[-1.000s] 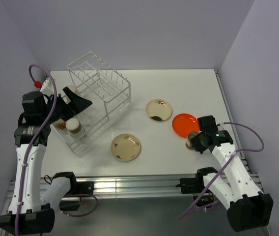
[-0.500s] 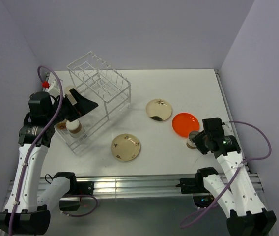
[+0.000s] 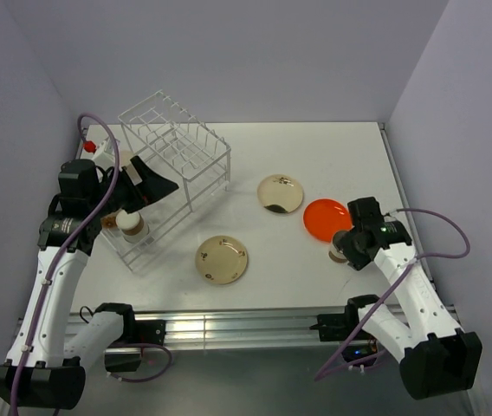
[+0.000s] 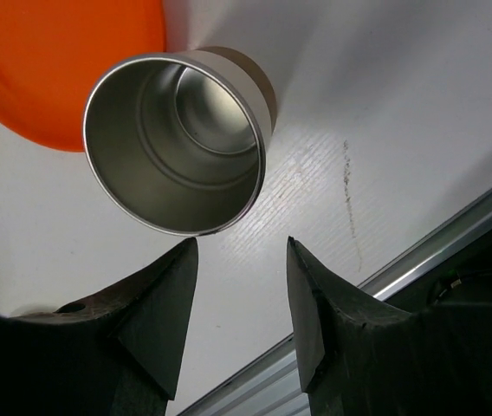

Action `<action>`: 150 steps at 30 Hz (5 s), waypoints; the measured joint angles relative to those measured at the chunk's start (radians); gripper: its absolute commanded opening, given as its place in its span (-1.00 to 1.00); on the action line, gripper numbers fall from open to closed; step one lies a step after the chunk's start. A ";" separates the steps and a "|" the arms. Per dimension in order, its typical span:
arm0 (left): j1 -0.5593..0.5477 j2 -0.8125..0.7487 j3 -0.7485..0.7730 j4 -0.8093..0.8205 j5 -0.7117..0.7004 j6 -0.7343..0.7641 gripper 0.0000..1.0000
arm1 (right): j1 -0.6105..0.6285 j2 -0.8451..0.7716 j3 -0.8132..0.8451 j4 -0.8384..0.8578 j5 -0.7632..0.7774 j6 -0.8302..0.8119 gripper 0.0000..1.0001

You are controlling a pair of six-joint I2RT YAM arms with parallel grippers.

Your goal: Load the mixed dishes into the dish rack

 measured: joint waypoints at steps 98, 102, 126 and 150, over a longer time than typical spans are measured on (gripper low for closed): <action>-0.476 0.050 -0.280 1.229 0.347 -0.925 0.98 | 0.471 0.162 0.254 1.195 -1.089 0.006 -1.00; -0.487 0.051 -0.276 1.205 0.334 -0.909 0.90 | 0.476 0.162 0.266 1.161 -1.072 -0.015 -1.00; -0.103 -0.046 0.089 0.392 0.327 -0.473 -1.00 | 0.409 0.116 0.392 0.742 -0.769 -0.229 0.92; -0.002 0.014 0.212 -0.435 -0.552 -0.040 -1.00 | 0.169 0.016 0.393 0.430 -0.719 -0.489 0.89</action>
